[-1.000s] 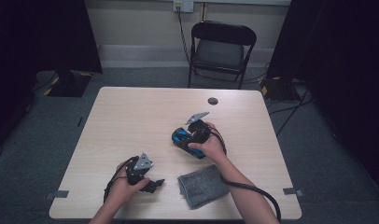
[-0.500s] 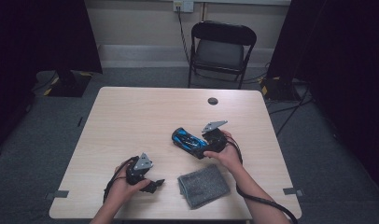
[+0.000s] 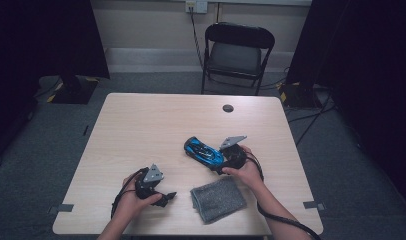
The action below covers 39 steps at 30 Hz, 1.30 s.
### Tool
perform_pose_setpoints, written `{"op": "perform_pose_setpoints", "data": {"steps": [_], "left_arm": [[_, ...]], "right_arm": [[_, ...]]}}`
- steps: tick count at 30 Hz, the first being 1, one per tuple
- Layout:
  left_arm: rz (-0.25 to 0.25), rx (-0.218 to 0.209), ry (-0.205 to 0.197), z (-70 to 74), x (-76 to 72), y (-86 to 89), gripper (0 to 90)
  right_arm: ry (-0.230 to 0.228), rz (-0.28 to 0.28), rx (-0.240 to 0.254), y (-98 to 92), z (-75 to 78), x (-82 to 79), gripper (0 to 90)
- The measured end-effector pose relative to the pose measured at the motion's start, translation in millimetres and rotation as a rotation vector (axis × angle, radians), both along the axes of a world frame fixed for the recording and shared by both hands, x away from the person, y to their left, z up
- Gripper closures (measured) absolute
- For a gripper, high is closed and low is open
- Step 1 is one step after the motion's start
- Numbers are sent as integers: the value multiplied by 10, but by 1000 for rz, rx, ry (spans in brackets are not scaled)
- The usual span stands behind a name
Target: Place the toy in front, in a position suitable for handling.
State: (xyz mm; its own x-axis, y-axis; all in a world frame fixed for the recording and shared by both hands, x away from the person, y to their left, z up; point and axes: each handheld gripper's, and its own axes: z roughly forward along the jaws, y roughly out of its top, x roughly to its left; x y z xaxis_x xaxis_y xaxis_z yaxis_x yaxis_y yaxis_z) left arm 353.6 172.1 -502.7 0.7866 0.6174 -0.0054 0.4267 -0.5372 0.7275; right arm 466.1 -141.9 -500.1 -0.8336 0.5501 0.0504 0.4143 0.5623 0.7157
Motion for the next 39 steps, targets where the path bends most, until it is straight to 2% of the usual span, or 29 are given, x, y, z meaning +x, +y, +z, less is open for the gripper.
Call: {"op": "perform_pose_setpoints", "data": {"steps": [1,2,3,7,9,11,13,14,16,20,22,23,24,26,32,39], "left_arm": [[0,0,0,0,0,0,107],[0,0,0,0,0,0,107],[4,-2,1,-1,-3,-2,107],[10,-1,1,0,-8,-6,105],[9,-3,3,0,-10,-6,112],[18,-16,-1,4,-18,-6,143],[26,-46,15,6,-19,-7,164],[26,-46,15,6,-19,-7,170],[9,-52,15,40,-35,-35,187],[-11,-91,22,122,-62,-117,182],[-47,-125,19,212,-88,-224,182],[-47,-125,19,212,-88,-224,182],[-77,-141,19,263,-104,-295,185],[-86,-144,23,278,-111,-323,185],[-146,-121,20,332,-140,-548,196],[-221,-140,14,367,-192,-801,194]], "right_arm": [[0,0,0,0,0,0,152],[-31,21,-26,5,-9,-21,163],[-40,29,-26,5,-12,-31,167],[-51,25,1,-21,-37,-41,173],[-55,37,5,-21,-36,-45,212],[-58,48,10,-25,-34,-50,234],[-59,48,10,-25,-34,-52,237],[-60,47,10,-25,-34,-53,238],[-61,48,10,-24,-35,-53,239],[-61,48,11,-24,-35,-53,239],[-58,47,12,-25,-35,-51,239],[-58,47,12,-25,-35,-51,239],[-58,50,13,-26,-36,-45,240],[-58,50,13,-26,-35,-45,239],[-59,49,12,-25,-36,-46,239],[-59,49,13,-24,-36,-44,239]]}}
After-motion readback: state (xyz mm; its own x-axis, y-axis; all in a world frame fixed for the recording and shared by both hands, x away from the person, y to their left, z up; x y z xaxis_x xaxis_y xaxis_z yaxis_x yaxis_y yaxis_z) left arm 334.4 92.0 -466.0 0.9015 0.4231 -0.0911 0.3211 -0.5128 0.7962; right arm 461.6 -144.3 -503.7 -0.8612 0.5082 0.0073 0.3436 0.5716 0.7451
